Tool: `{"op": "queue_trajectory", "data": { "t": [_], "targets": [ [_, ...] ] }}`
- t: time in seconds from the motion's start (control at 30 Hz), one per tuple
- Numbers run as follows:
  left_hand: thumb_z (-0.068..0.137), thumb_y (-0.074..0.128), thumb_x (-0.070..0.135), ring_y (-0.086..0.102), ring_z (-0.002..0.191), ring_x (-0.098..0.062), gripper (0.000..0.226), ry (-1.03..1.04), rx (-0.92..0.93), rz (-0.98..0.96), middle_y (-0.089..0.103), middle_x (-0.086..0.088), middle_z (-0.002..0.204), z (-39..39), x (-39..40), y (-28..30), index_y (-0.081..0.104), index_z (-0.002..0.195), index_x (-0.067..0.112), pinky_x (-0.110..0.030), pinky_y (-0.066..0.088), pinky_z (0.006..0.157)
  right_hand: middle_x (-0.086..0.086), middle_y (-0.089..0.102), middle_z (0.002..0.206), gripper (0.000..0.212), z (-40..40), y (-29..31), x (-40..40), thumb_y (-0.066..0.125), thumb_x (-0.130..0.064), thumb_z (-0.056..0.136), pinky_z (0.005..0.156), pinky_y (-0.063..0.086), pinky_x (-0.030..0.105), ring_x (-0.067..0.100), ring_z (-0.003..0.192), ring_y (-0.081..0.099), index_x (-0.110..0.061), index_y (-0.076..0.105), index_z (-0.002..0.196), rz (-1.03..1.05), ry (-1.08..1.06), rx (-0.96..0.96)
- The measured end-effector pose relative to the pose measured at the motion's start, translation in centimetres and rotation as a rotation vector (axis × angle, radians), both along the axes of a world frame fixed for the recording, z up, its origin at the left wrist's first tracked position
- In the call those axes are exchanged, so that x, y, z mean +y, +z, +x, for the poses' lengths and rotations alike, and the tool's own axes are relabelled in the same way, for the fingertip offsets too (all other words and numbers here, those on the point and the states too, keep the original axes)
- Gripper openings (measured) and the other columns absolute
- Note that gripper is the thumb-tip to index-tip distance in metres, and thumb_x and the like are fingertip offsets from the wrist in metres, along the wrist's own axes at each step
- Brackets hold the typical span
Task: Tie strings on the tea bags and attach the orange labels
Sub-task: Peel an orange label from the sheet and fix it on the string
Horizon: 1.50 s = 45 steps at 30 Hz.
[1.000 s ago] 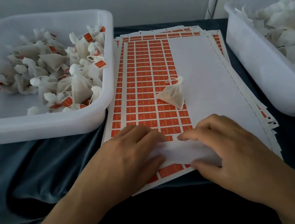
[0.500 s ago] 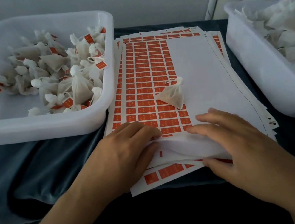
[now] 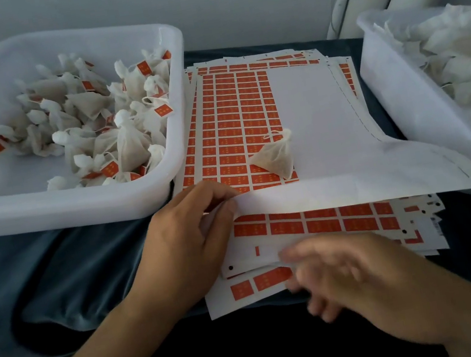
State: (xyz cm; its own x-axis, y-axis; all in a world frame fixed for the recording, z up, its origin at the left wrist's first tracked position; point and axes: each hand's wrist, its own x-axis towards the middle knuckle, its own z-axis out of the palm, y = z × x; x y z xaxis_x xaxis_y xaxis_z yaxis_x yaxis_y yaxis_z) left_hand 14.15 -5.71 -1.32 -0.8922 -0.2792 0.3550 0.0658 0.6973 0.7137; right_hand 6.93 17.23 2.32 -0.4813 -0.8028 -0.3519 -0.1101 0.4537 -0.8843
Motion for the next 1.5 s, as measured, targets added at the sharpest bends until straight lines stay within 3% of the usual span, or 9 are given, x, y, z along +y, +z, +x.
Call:
{"op": "queue_trajectory", "data": {
  "t": [0.07, 0.17, 0.3, 0.43, 0.53, 0.77, 0.97, 1.2, 1.5],
  "targets": [
    [0.098, 0.056, 0.038, 0.066, 0.099, 0.001, 0.011, -0.004, 0.004, 0.003, 0.066, 0.023, 0.105, 0.1, 0.0, 0.2, 0.063, 0.103, 0.031, -0.013, 0.053, 0.086, -0.005, 0.076, 0.111, 0.07, -0.1, -0.9, -1.1, 0.064, -0.079, 0.075, 0.08, 0.062, 0.031, 0.018, 0.092, 0.076, -0.035, 0.06, 0.131, -0.128, -0.23, -0.184],
    [0.101, 0.056, 0.043, 0.066, 0.096, -0.004, 0.018, -0.083, -0.024, -0.046, 0.066, 0.021, 0.099, 0.5, 0.2, 0.8, 0.067, 0.098, 0.028, -0.017, 0.054, 0.08, 0.017, 0.076, 0.106, 0.067, 0.4, -1.5, -2.5, 0.086, -0.072, 0.056, 0.069, 0.061, 0.029, 0.028, 0.086, 0.076, -0.033, 0.076, 0.11, -0.355, -0.486, -0.598],
    [0.102, 0.051, 0.05, 0.065, 0.095, -0.004, 0.02, -0.122, -0.074, -0.045, 0.064, 0.023, 0.095, 0.5, 0.8, 1.7, 0.063, 0.096, 0.035, -0.017, 0.053, 0.077, 0.021, 0.076, 0.097, 0.047, 1.1, -1.3, -4.2, 0.074, -0.058, 0.072, 0.052, 0.057, 0.029, 0.025, 0.066, 0.072, -0.027, 0.076, 0.108, -0.405, -0.682, -0.78],
    [0.086, 0.049, 0.072, 0.058, 0.096, 0.01, 0.039, -0.099, -0.234, -0.157, 0.054, 0.035, 0.106, -0.8, 1.0, 2.1, 0.054, 0.117, 0.048, -0.008, 0.047, 0.077, 0.016, 0.073, 0.077, 0.028, 1.6, -1.4, -4.9, 0.065, -0.042, 0.093, 0.041, 0.049, 0.026, 0.021, 0.049, 0.063, -0.022, 0.07, 0.113, -0.39, -0.871, -0.747],
    [0.087, 0.053, 0.07, 0.055, 0.103, 0.006, 0.048, -0.144, -0.236, -0.258, 0.057, 0.029, 0.12, -1.3, 1.6, 2.4, 0.058, 0.128, 0.044, -0.02, 0.048, 0.089, 0.013, 0.07, 0.069, 0.021, 1.6, -1.7, -4.7, 0.066, -0.04, 0.094, 0.037, 0.045, 0.024, 0.017, 0.043, 0.058, -0.023, 0.076, 0.101, -0.361, -0.902, -0.708],
    [0.088, 0.052, 0.065, 0.061, 0.101, 0.002, 0.046, -0.162, -0.211, -0.325, 0.067, 0.021, 0.117, -1.7, 1.9, 3.2, 0.071, 0.12, 0.038, -0.02, 0.051, 0.089, 0.008, 0.072, 0.07, 0.012, 1.6, -1.8, -4.5, 0.073, -0.044, 0.064, 0.039, 0.045, 0.023, 0.015, 0.045, 0.058, -0.041, 0.079, 0.075, -0.402, -0.88, -0.682],
    [0.094, 0.07, 0.039, 0.071, 0.085, -0.008, 0.016, -0.157, -0.13, -0.457, 0.075, 0.011, 0.1, -1.4, 1.8, 3.1, 0.08, 0.101, 0.029, -0.028, 0.059, 0.074, 0.004, 0.07, 0.064, 0.015, 1.7, -1.5, -4.5, 0.07, -0.043, 0.081, 0.044, 0.044, 0.025, 0.013, 0.045, 0.057, -0.044, 0.078, 0.069, -0.387, -0.871, -0.671],
    [0.098, 0.051, 0.054, 0.066, 0.082, -0.001, 0.033, -0.13, -0.145, -0.348, 0.07, 0.019, 0.097, -1.3, 1.8, 2.9, 0.076, 0.099, 0.032, -0.023, 0.058, 0.075, 0.006, 0.067, 0.059, 0.036, 1.6, -1.5, -4.5, 0.063, -0.043, 0.095, 0.046, 0.044, 0.026, 0.014, 0.044, 0.053, -0.039, 0.078, 0.062, -0.348, -0.873, -0.657],
    [0.086, 0.061, 0.058, 0.065, 0.085, 0.007, 0.027, -0.154, -0.166, -0.154, 0.067, 0.028, 0.085, -1.5, 1.1, 2.5, 0.077, 0.091, 0.037, -0.01, 0.053, 0.072, 0.009, 0.061, 0.058, 0.024, 1.6, -1.7, -4.4, 0.068, -0.039, 0.091, 0.035, 0.038, 0.022, 0.013, 0.04, 0.05, -0.034, 0.08, 0.071, -0.365, -0.862, -0.613]
  ]
}}
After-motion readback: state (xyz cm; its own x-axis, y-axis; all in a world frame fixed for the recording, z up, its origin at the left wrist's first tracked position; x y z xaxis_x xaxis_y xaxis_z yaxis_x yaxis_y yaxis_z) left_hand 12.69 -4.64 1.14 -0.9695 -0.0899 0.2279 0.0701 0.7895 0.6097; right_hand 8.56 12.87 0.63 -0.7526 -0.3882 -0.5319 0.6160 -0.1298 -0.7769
